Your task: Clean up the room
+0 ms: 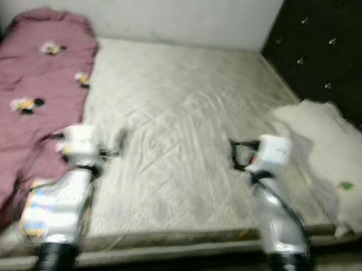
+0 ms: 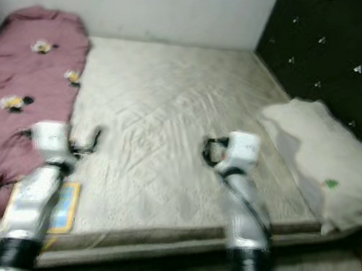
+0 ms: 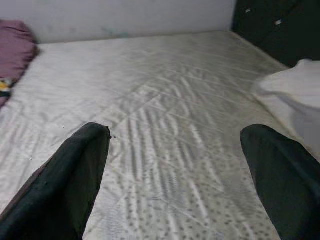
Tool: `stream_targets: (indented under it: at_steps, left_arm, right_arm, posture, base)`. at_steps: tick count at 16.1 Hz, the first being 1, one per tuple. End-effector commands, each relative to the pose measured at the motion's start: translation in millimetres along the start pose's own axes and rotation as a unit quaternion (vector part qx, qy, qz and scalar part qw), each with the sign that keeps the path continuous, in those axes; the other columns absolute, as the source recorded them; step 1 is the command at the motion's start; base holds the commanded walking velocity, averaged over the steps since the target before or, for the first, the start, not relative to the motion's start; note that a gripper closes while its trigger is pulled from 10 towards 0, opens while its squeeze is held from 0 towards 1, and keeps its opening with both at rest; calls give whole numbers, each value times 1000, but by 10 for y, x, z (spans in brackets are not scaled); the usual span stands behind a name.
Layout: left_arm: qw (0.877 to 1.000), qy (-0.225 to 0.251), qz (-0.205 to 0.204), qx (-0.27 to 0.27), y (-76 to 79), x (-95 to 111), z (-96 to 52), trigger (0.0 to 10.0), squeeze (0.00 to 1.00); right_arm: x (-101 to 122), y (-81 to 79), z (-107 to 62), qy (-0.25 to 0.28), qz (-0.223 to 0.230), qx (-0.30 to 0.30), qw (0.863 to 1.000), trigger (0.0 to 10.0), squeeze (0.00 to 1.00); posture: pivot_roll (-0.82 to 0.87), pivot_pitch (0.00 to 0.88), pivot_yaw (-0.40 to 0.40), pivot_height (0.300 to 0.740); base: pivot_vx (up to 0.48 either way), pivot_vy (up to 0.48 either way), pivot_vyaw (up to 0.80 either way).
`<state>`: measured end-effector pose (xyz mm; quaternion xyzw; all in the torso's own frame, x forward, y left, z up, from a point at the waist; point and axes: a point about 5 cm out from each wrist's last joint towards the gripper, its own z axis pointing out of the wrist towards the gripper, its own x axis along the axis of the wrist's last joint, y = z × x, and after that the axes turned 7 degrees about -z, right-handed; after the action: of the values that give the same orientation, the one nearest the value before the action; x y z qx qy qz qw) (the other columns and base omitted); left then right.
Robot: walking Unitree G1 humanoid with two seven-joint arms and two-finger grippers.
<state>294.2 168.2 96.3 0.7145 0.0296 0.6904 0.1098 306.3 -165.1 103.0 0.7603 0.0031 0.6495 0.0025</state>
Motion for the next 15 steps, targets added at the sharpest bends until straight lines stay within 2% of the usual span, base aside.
stream_targets:
  at_steps: [1, 7, 10, 12, 15]
  left_arm:
    - [1000, -4, 7, 15, -95, 6, -20, 10000, 0]
    - [1000, -1, 16, 21, -114, 4, -27, 10000, 0]
    - [1000, 2, 20, 24, -120, 5, -29, 10000, 0]
    - [1000, 2, 21, 24, -120, 4, -27, 10000, 0]
    - [999, -2, 23, 32, -195, -5, -26, 10000, 0]
  right_arm:
    - [13, -75, 6, 1, 5, 12, 1000, 10000, 0]
    - [21, -83, 5, 5, 4, 16, 1000, 10000, 0]
    - [31, -109, 1, 11, -4, 27, 1000, 10000, 0]
    - [42, -127, -2, 16, -7, 34, 999, 10000, 0]
    - [25, -123, -2, 11, -7, 30, 999, 10000, 0]
  posture:
    - [-18, 0, -81, 740]
    - [-16, 0, -83, 740]
    - [-14, 0, -83, 740]
    - [-13, 0, -83, 740]
    - [-12, 0, -83, 740]
  base:
    - [0, 480, 0]
    - [0, 480, 0]
    - [0, 0, 0]
    - [0, 0, 606]
    - [0, 419, 429]
